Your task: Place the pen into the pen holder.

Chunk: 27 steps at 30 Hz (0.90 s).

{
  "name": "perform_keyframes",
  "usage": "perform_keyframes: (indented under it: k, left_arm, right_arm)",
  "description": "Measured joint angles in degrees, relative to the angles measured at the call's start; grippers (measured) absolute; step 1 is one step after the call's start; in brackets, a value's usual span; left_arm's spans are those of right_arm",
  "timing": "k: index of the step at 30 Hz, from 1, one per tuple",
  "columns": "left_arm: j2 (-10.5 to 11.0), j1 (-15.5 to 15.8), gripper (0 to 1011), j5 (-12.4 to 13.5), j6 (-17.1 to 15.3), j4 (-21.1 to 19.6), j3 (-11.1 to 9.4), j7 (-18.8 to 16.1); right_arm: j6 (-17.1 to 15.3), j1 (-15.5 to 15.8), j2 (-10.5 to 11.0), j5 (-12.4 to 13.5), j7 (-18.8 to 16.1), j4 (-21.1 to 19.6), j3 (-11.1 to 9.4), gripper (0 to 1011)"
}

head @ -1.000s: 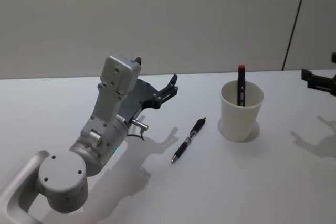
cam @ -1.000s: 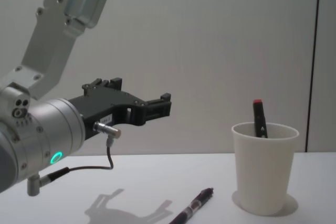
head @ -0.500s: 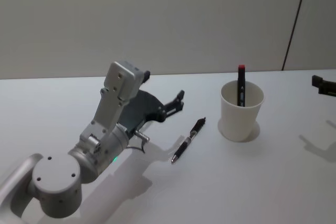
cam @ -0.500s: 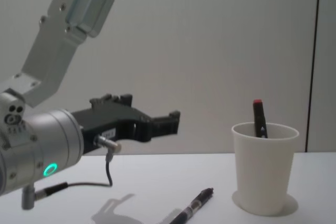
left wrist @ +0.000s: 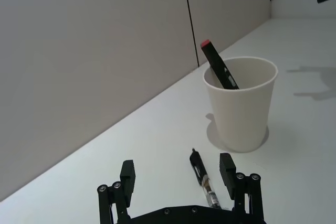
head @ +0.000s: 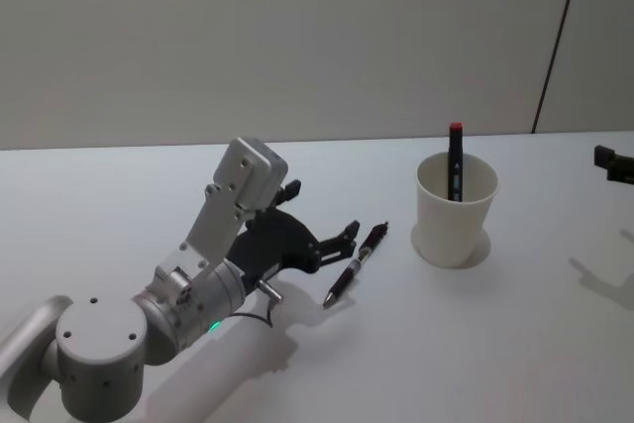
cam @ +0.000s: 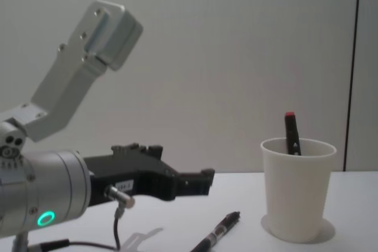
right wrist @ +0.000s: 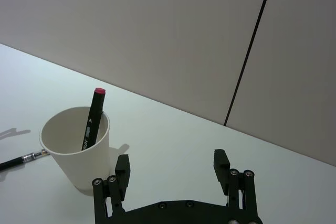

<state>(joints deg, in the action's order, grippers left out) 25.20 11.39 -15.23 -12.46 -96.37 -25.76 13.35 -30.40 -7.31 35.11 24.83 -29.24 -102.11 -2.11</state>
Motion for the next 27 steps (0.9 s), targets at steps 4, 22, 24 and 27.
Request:
perform_keyframes:
  k: [4, 22, 24, 27]
  left_arm:
    - [-0.04, -0.10, 1001, 0.23, -1.76, -0.09, -0.20, 0.33]
    - [-2.22, -0.37, 1001, 2.16, -5.74, 1.14, -1.73, -2.57]
    - [-2.66, -0.34, 1001, 2.36, -5.87, 1.45, -1.96, -2.85]
    - [-3.07, -0.29, 1001, 2.48, -5.99, 1.76, -2.18, -3.12]
  right_arm:
    - [-0.08, 0.07, 0.09, 0.08, -0.04, -0.05, -0.09, 1001]
    - [-0.30, 0.20, 0.26, 0.23, -0.14, -0.17, -0.24, 1001]
    - [-0.31, 0.21, 0.26, 0.25, -0.14, -0.18, -0.25, 1001]
    - [-0.33, 0.23, 0.28, 0.25, -0.14, -0.17, -0.27, 1001]
